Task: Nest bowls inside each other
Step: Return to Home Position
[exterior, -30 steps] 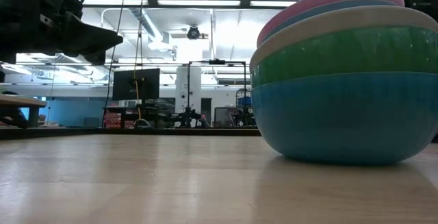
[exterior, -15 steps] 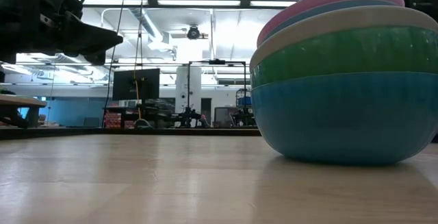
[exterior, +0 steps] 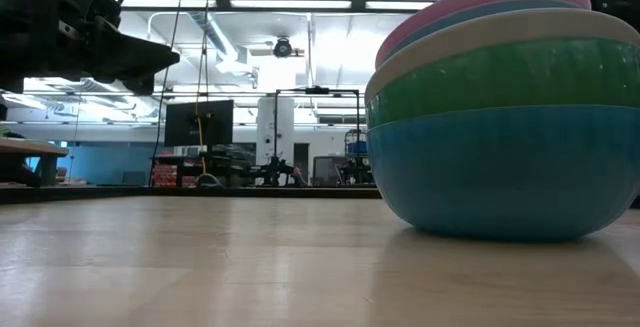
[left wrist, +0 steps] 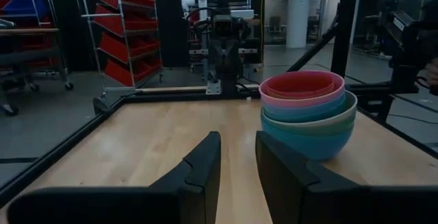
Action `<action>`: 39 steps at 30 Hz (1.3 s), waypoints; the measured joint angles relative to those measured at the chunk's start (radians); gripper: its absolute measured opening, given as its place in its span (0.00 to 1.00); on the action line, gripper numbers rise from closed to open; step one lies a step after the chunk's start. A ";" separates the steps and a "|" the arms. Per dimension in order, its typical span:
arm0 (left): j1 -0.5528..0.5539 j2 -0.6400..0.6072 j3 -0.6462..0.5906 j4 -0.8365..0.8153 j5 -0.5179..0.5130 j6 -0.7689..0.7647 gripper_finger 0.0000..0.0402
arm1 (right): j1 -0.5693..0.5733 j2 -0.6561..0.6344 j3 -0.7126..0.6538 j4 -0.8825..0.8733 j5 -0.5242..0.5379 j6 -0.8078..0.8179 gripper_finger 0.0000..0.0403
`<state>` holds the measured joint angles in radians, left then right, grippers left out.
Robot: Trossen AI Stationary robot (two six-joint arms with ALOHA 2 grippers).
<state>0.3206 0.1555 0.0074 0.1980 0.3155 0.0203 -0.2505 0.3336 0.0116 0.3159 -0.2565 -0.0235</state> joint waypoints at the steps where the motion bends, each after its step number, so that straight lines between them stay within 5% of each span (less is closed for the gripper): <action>1: 0.000 0.000 0.000 0.001 0.000 0.002 0.25 | 0.001 0.000 0.000 0.006 -0.001 0.054 0.03; 8: 0.000 0.000 0.000 0.019 0.000 0.001 0.25 | 0.002 0.000 0.002 -0.024 -0.195 -0.027 0.01; 18: 0.000 0.000 0.000 0.018 0.000 0.001 0.25 | 0.002 0.000 0.002 -0.067 -0.166 -0.090 0.00; 24: 0.000 0.000 0.000 0.018 0.000 0.000 0.25 | 0.002 0.000 0.002 -0.065 -0.166 0.003 0.01; 29: 0.000 0.000 0.000 0.131 0.010 -0.267 0.25 | 0.001 -0.001 0.002 0.111 -0.282 0.085 0.00; 36: 0.000 -0.002 0.123 0.476 0.231 -0.492 0.25 | -0.036 -0.001 0.003 0.411 -0.305 0.277 0.01; 39: 0.000 -0.004 0.219 0.455 0.297 -0.520 0.25 | -0.069 -0.001 0.019 0.444 -0.318 0.376 0.01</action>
<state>0.3206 0.1513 0.2260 0.6531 0.6124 -0.4999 -0.3200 0.3323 0.0308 0.7601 -0.5749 0.3522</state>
